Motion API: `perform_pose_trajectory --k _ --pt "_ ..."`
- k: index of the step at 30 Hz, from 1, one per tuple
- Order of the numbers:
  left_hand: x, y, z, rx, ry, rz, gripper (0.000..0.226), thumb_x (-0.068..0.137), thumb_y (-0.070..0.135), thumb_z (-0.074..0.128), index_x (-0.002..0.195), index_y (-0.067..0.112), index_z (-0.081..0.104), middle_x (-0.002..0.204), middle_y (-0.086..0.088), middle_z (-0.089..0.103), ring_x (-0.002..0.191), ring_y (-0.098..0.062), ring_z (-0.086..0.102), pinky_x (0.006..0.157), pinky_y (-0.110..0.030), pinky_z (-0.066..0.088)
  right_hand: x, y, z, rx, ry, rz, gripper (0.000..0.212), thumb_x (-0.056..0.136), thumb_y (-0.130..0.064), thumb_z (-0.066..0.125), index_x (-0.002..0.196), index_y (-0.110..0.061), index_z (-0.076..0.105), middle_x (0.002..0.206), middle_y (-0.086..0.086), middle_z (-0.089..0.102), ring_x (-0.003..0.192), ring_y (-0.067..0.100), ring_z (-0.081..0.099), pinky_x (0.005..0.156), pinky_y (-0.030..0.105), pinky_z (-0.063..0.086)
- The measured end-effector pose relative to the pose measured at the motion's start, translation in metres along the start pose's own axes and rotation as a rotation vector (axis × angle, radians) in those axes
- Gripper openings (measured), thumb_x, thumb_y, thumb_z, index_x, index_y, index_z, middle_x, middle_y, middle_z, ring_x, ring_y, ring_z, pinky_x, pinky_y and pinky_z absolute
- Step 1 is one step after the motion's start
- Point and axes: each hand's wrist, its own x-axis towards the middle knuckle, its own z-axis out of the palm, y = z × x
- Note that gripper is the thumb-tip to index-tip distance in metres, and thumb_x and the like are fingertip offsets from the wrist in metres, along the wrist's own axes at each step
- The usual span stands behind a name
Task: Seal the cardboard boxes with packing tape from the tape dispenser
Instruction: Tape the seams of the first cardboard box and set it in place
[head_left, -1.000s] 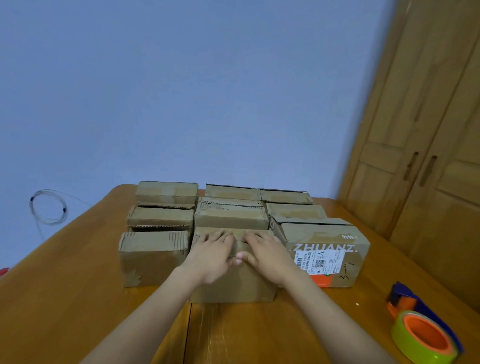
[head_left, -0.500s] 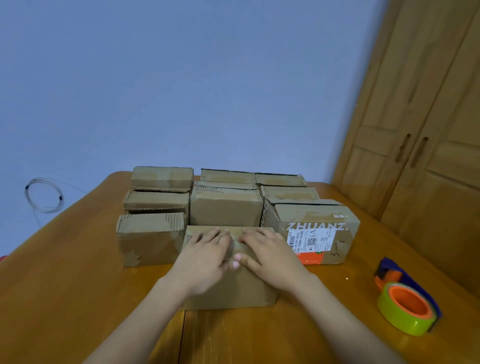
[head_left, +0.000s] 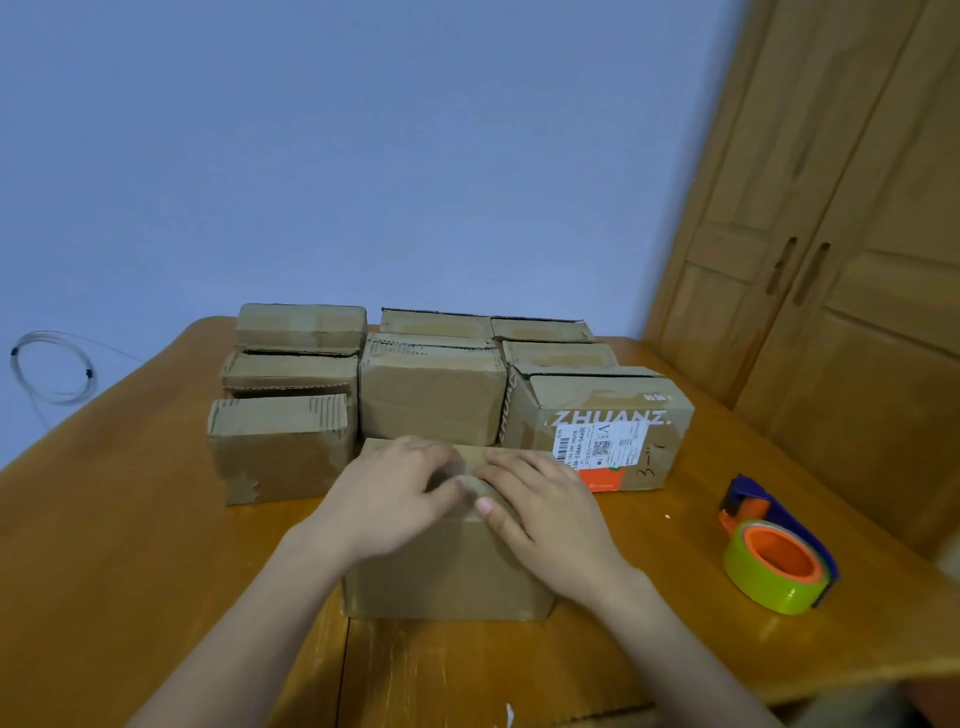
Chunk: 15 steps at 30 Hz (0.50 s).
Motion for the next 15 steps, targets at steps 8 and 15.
perform_pose_trajectory --k 8,15 --pt "0.013 -0.002 0.013 0.117 -0.209 -0.037 0.054 0.102 0.047 0.014 0.153 0.032 0.003 0.159 0.016 -0.002 0.147 -0.004 -0.003 0.118 -0.032 0.001 -0.006 0.017 -0.018 0.231 -0.108 0.075 0.049 0.097 -0.043 0.028 0.138 -0.023 0.048 0.141 -0.01 0.049 0.131 0.008 0.039 0.109 0.031 0.029" --pt "0.012 -0.005 0.012 0.105 -0.206 -0.019 0.098 0.062 0.068 -0.018 0.152 0.036 0.003 0.157 0.021 -0.001 0.146 -0.001 -0.001 0.118 -0.03 0.003 -0.045 0.109 -0.053 0.01 -0.02 0.52 0.047 0.095 -0.021 0.054 0.141 -0.019 0.043 0.146 0.0 0.043 0.137 0.015 0.035 0.111 0.034 0.03"
